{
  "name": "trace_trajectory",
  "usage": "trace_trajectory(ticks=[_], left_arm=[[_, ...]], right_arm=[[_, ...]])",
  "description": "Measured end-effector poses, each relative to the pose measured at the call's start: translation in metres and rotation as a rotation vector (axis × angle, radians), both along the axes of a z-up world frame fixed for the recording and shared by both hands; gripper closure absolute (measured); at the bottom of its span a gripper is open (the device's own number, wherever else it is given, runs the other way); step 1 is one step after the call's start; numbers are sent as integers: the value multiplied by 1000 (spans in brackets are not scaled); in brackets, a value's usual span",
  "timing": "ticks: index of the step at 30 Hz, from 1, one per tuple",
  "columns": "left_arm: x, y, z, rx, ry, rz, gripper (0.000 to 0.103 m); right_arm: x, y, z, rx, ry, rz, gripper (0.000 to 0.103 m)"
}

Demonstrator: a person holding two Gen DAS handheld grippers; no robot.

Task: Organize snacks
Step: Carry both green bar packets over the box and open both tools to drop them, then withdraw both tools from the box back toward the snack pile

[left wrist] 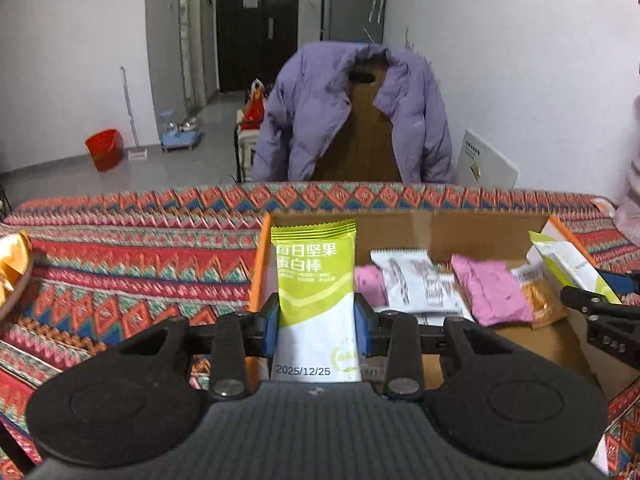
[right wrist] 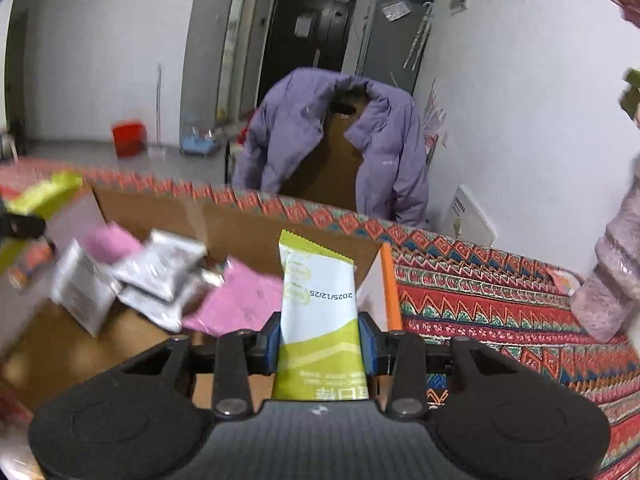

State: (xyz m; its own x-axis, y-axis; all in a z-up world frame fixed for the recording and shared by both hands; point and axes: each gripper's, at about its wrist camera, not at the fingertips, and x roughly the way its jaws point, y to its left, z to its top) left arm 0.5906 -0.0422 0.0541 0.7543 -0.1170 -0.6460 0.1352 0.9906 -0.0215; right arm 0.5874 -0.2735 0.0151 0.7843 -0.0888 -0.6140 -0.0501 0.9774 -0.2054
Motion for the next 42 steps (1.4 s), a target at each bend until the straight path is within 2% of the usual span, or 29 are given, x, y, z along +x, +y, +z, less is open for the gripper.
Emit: trace_trajectory(ticks=[3, 5, 9, 12, 16, 19, 23, 28, 34, 37, 40, 42], left_arm=[[0, 0, -13, -8, 21, -2, 64], [0, 2, -19, -23, 42, 0, 59], [0, 3, -18, -34, 55, -15, 57], [-9, 8, -4, -48, 39, -9, 52], [-29, 18, 26, -70, -7, -6, 46], [-54, 23, 49, -83, -49, -16, 39], [-101, 26, 70, -55, -117, -50, 32], [-171, 32, 83, -35, -188, -76, 25], [-255, 38, 76, -10, -251, -81, 20], [-292, 40, 64, -21, -250, -66, 18], [-323, 43, 51, -24, -233, -42, 18], [-342, 45, 42, -25, -214, -19, 18]], right_arm=[[4, 5, -14, -75, 12, -11, 64], [3, 5, -18, -95, 14, -22, 64], [-2, 12, -17, -152, 10, 7, 64], [-8, 10, -2, -134, -5, 16, 63], [-24, -6, 34, -79, -54, 10, 61], [-42, -18, 60, -35, -84, 9, 60], [-82, -32, 90, 37, -112, 26, 53], [-142, -42, 106, 119, -135, 76, 47], [-221, -42, 101, 177, -184, 149, 34], [-259, -39, 97, 179, -206, 188, 32], [-295, -36, 89, 188, -222, 205, 22], [-320, -31, 82, 188, -230, 215, 21]])
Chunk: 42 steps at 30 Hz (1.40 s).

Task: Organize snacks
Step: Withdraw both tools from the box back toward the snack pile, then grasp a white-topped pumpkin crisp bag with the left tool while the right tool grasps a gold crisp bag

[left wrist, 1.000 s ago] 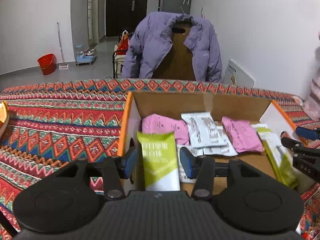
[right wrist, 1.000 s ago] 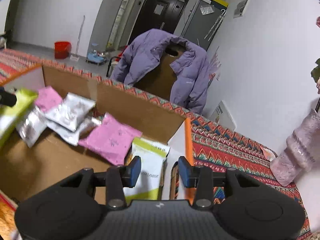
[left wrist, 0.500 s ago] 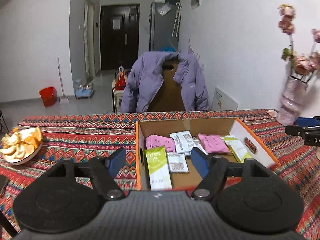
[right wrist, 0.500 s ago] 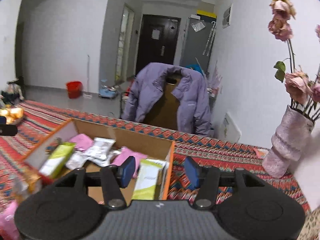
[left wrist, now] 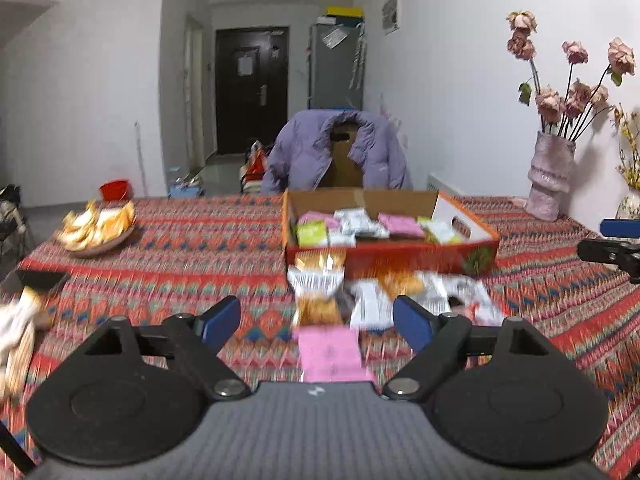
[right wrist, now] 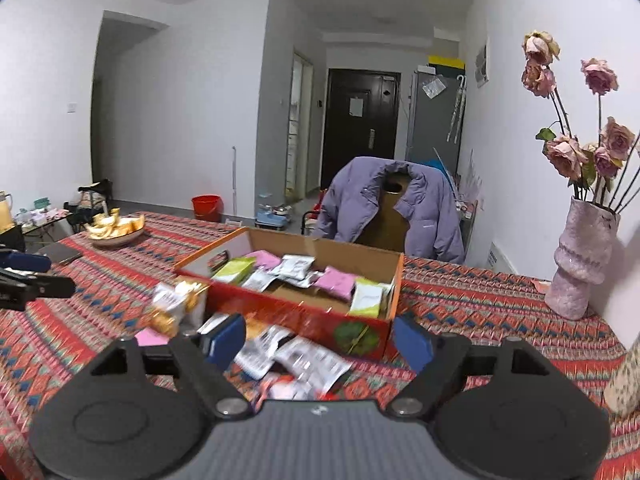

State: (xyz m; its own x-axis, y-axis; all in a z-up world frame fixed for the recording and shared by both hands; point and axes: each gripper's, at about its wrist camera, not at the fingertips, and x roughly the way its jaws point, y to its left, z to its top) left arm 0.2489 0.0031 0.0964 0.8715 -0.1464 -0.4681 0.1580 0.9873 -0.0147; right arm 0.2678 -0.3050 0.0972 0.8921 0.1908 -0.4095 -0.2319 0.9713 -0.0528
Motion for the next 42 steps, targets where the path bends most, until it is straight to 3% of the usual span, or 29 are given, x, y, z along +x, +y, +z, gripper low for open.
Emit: trace_trajectory(ticks=[4, 8, 16, 22, 28, 33, 36, 38, 42], left_arm=[[-28, 7, -17, -32, 50, 19, 18], [-42, 9, -29, -11, 81, 45, 18], [-39, 10, -37, -1, 106, 40, 18], [3, 3, -43, 14, 114, 55, 18], [79, -13, -56, 24, 95, 45, 21], [136, -17, -71, -21, 136, 17, 24], [156, -21, -82, -15, 155, 12, 34], [165, -19, -89, -20, 180, 2, 58], [162, -2, -92, -85, 190, 15, 62]], right_arm=[[-38, 8, -20, 10, 18, 2, 18], [-63, 14, -42, 60, 71, -8, 17], [-74, 17, -57, 64, 104, -34, 17], [-57, 21, -53, 64, 102, -48, 17], [-24, 27, -57, 59, 130, -65, 17], [3, 35, -57, 65, 138, -63, 17], [21, 41, -58, 70, 144, -59, 17], [33, 47, -58, 69, 150, -47, 17], [61, 64, -60, 63, 170, -7, 17]])
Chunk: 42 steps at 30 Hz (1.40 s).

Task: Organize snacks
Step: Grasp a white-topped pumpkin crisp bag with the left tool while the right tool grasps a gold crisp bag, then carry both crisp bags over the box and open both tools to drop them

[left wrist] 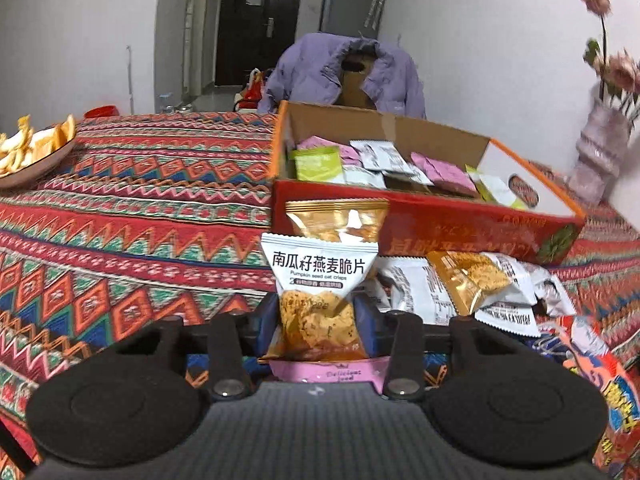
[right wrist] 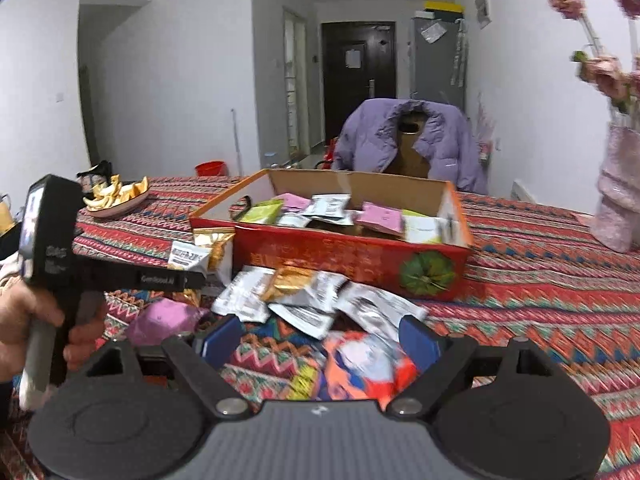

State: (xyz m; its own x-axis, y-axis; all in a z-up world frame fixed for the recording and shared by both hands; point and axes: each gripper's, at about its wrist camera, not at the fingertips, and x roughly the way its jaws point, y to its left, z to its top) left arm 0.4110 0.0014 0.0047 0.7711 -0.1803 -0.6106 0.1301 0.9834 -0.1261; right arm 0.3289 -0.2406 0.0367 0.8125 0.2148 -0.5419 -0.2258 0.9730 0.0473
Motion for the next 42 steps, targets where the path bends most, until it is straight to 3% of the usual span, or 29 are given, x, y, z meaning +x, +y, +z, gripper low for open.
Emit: trace_trajectory(ticks=[5, 10, 13, 17, 20, 25, 30, 35, 42], left_arm=[[-20, 43, 24, -57, -53, 86, 62], [-39, 80, 37, -17, -57, 165, 62], [-50, 92, 34, -17, -28, 176, 61], [-61, 95, 28, 29, -11, 183, 61], [-67, 96, 28, 39, -7, 177, 61], [-75, 84, 34, 46, -22, 141, 61], [-96, 54, 49, 50, -60, 72, 61], [-126, 14, 55, 40, -64, -17, 61], [-165, -36, 56, 28, -71, -115, 61]], right_arm=[[46, 43, -1, 4, 23, 95, 19], [97, 106, -14, 16, 76, 154, 25], [121, 144, -30, -19, 93, 129, 31], [139, 164, -54, -48, 116, 36, 53], [139, 160, -62, -42, 112, 3, 63], [110, 145, -37, -2, 41, 20, 63], [52, 107, 0, 40, -49, 53, 63], [-18, 51, 14, 52, -57, 13, 63], [-91, -7, 9, 54, -33, -85, 63]])
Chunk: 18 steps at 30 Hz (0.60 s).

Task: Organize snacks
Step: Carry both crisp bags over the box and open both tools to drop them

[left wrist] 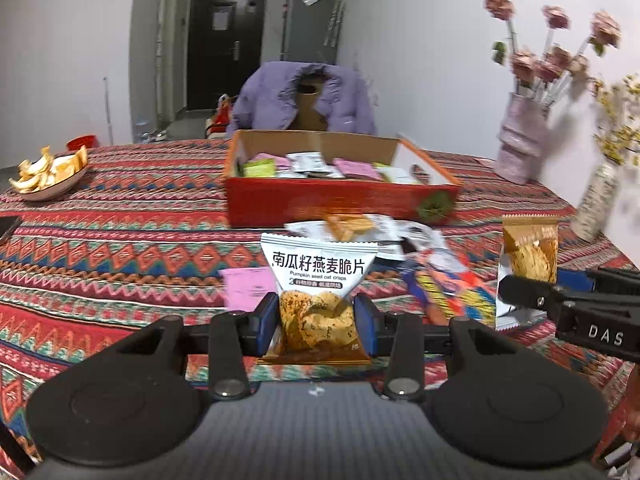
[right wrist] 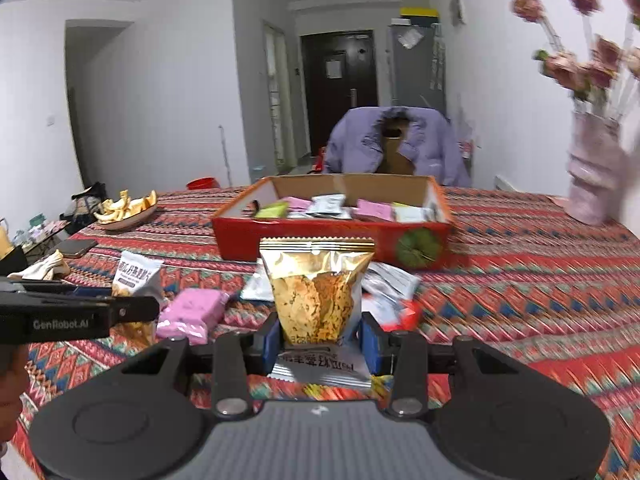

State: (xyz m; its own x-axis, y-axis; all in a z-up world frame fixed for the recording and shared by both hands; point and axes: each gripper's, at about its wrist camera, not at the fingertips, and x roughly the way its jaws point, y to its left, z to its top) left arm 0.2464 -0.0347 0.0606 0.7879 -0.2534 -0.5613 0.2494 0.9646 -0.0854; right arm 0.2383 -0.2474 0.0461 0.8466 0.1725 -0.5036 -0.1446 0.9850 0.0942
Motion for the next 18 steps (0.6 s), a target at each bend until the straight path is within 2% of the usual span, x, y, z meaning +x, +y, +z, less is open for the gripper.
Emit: trace_trajectory(ticks=[5, 10, 14, 18], left_arm=[[-12, -15, 5, 20, -23, -17, 61], [-7, -19, 10, 31, -24, -8, 61], [19, -17, 22, 10, -31, -5, 61], [70, -12, 46, -37, -52, 7, 61]], right_arm=[[-20, -18, -3, 21, -22, -21, 63], [-22, -26, -6, 48, -33, -20, 63], [-3, -29, 0, 76, -42, -1, 63], [40, -36, 22, 155, -59, 54, 63]])
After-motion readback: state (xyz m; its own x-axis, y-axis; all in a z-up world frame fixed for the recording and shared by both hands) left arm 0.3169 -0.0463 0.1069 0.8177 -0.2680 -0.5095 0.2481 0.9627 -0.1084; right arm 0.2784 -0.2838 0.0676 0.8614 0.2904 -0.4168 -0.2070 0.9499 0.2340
